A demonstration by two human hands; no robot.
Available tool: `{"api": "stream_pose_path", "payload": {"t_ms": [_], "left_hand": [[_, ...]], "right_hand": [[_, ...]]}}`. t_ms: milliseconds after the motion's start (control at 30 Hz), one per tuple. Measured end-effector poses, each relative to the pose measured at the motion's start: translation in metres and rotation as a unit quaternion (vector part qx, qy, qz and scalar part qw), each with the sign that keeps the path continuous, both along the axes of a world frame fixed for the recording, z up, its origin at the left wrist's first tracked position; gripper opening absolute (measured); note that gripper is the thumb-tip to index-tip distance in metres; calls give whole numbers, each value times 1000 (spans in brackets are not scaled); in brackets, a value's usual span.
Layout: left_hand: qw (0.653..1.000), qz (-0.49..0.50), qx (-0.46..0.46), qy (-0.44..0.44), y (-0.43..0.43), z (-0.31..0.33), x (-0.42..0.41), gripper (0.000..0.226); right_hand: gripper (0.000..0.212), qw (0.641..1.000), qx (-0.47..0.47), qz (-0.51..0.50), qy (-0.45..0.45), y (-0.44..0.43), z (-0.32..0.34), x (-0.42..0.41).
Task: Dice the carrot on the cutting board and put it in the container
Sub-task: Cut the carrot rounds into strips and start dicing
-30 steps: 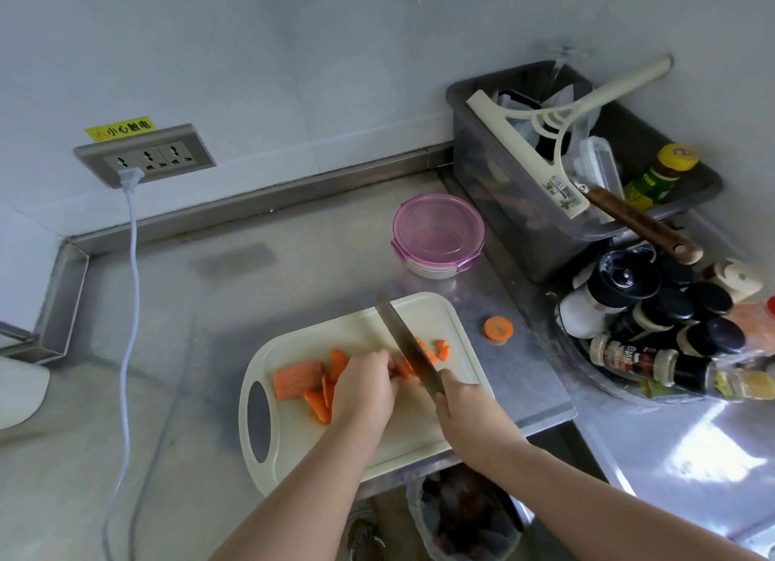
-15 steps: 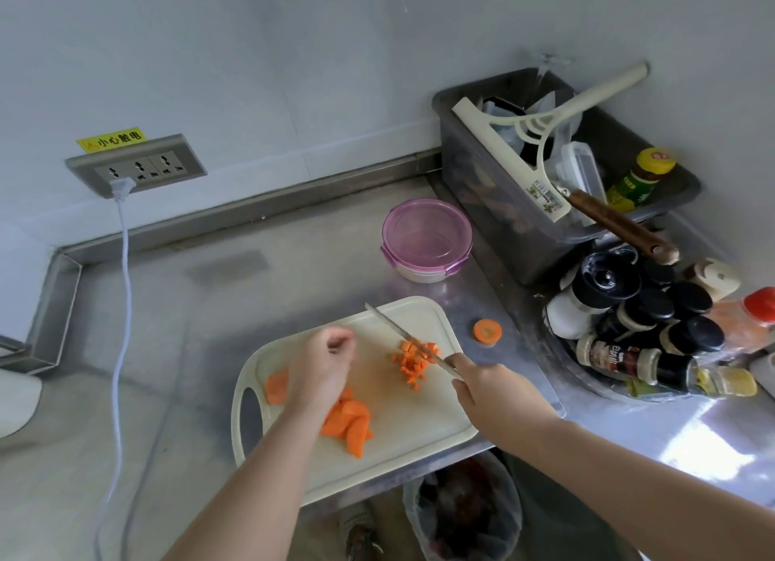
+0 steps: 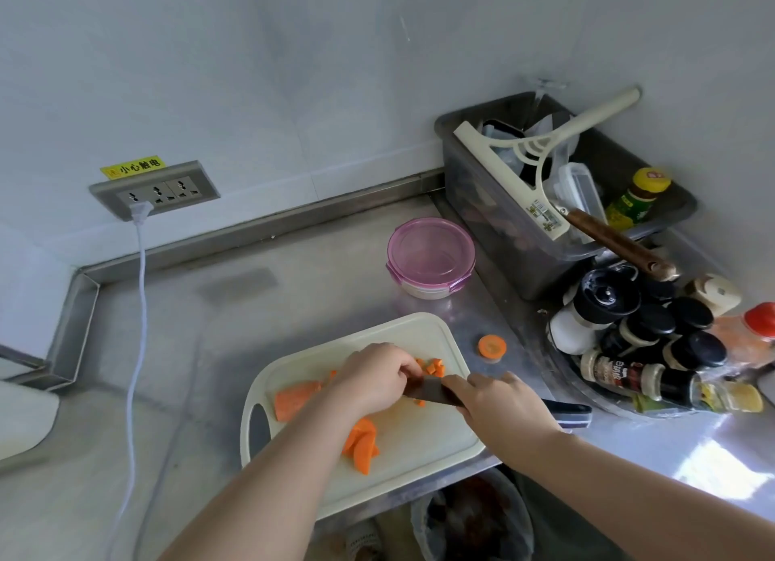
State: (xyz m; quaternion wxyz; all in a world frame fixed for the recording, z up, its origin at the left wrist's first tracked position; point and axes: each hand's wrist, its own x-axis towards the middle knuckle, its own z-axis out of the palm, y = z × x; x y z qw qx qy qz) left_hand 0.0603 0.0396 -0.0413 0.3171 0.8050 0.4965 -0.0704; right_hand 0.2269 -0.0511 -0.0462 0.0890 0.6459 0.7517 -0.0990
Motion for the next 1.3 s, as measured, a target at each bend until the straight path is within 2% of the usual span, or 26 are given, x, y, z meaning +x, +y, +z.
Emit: {"api": "stream_pose_path", "payload": {"t_ms": [100, 200, 300, 400, 467, 533, 600, 667, 767, 867, 933, 1033, 1133, 1233, 1300], "left_hand": [[1000, -3, 21, 18, 3, -6, 5, 45], [993, 55, 81, -64, 9, -5, -2, 42], [946, 173, 193, -196, 11, 12, -14, 41], [895, 253, 272, -247, -2, 16, -24, 35], [905, 242, 266, -225, -17, 5, -23, 35], [952, 138, 216, -166, -39, -10, -15, 50], [980, 43, 177, -83, -56, -23, -4, 68], [984, -7, 179, -21, -64, -29, 3, 75], [984, -30, 169, 42, -64, -33, 6, 75], [983, -31, 174, 47, -54, -36, -1, 66], [983, 5, 184, -18, -46, -37, -11, 56], [965, 145, 174, -132, -37, -32, -30, 26], [944, 257, 154, -138, -35, -26, -52, 4], [931, 306, 142, -139, -39, -24, -71, 5], [935, 303, 140, -124, -44, -24, -80, 6]], "right_hand": [[41, 1000, 2, 8, -3, 1, -4, -3], [30, 999, -16, -9, 41, 1, 0, -3], [22, 982, -86, -83, 148, 5, 4, 0], [19, 935, -133, -178, 276, 12, 7, -1], [20, 897, -163, -229, 342, 15, 13, -3], [21, 868, -175, -264, 383, 16, 16, -4], [20, 852, -175, -283, 404, 17, 17, -6], [19, 844, -171, -296, 413, 17, 19, -8], [21, 838, -153, -307, 425, 18, 22, -9], [23, 850, -143, -296, 411, 17, 25, -4], [24, 868, -142, -272, 391, 14, 26, 2], [26, 898, -147, -227, 348, 6, 26, 10], [28, 920, -166, -189, 301, -3, 21, 14], [26, 931, -200, -149, 268, -10, 11, 8], [24, 932, -212, -136, 261, -12, 3, 3]]}}
